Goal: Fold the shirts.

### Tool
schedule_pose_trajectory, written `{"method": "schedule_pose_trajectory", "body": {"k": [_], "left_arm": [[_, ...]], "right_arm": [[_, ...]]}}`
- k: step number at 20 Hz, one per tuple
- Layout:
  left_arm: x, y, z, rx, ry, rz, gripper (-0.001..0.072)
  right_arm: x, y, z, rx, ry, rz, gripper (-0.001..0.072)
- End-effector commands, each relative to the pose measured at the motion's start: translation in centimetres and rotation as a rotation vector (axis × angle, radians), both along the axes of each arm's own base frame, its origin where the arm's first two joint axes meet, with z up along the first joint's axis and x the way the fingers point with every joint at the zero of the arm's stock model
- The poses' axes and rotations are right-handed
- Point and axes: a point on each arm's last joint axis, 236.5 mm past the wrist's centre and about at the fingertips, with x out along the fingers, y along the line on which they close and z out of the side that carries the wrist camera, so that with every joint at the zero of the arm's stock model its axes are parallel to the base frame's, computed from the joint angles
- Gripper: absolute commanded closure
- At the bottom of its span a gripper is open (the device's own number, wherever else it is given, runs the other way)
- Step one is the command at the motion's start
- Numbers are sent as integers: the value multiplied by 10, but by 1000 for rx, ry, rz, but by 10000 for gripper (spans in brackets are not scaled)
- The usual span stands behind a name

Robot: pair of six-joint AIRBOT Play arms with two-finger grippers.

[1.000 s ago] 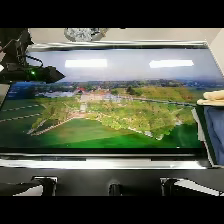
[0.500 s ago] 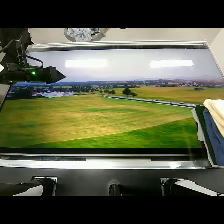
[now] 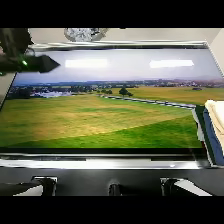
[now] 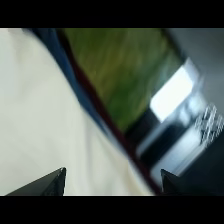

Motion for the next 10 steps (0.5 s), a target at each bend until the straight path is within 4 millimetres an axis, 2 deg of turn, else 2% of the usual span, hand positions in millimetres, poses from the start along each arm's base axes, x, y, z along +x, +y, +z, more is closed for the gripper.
{"method": "schedule_pose_trajectory", "body": {"k": [1,2,3,4,5,6,7,8,9,10], "left_arm": [[14,66,42,257,-124,252,684],[15,90,40,338,-117,356,683],[14,107,28,411,-77,415,681],[9,111,7,440,-3,417,663],[-3,111,-29,467,130,394,481],[-23,114,-70,505,300,375,184],[-55,117,-115,546,503,359,10],[-84,120,-150,587,653,328,11],[-104,116,-175,591,726,292,21],[-117,111,-191,573,736,276,24]], "right_arm": [[107,44,168,-448,-323,243,30],[142,85,179,-461,-356,363,30],[176,136,169,-431,-348,509,31],[197,183,139,-361,-265,645,33],[212,231,91,-259,-128,784,47],[214,272,37,-145,31,906,46],[205,312,-20,-19,200,1015,44],[192,343,-63,81,330,1093,43],[180,367,-97,146,428,1152,43],[174,380,-116,163,477,1174,43]]}}
